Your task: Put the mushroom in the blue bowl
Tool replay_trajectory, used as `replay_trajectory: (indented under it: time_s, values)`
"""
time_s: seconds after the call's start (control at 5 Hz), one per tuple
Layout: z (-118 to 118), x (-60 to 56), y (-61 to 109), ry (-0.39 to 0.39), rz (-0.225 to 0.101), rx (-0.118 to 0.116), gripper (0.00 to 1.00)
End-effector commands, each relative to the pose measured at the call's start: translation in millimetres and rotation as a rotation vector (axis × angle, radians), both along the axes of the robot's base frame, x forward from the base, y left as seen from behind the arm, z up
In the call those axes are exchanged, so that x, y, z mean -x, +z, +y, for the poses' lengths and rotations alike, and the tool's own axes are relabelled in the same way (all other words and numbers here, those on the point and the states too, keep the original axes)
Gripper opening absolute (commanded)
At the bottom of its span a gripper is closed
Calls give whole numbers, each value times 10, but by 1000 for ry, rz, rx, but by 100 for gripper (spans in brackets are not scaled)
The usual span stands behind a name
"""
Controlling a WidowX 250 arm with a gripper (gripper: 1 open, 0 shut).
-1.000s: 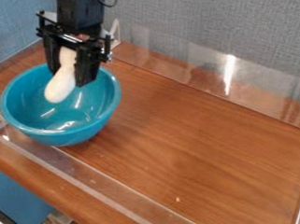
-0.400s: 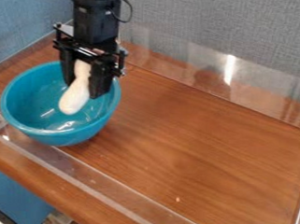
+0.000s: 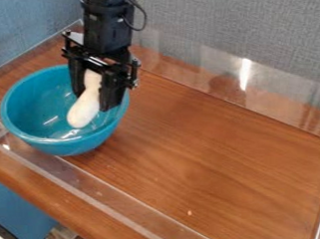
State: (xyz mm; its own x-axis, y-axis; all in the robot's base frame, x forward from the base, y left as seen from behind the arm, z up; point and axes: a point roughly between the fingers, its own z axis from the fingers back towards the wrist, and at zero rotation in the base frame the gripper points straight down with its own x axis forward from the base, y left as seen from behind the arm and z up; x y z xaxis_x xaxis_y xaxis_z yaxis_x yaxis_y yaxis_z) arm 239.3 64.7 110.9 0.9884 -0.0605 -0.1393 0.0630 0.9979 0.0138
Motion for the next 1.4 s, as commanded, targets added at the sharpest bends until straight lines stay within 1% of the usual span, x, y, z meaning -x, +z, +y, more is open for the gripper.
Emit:
replay_trajectory:
  time_s: [0.0,0.6,1.2]
  values:
    - [-12,-7,156,-11,-75,-14,0]
    - [-11,9,154,-19,-110,-19,0]
    - [17,40,122,-16,-130,-24,0]
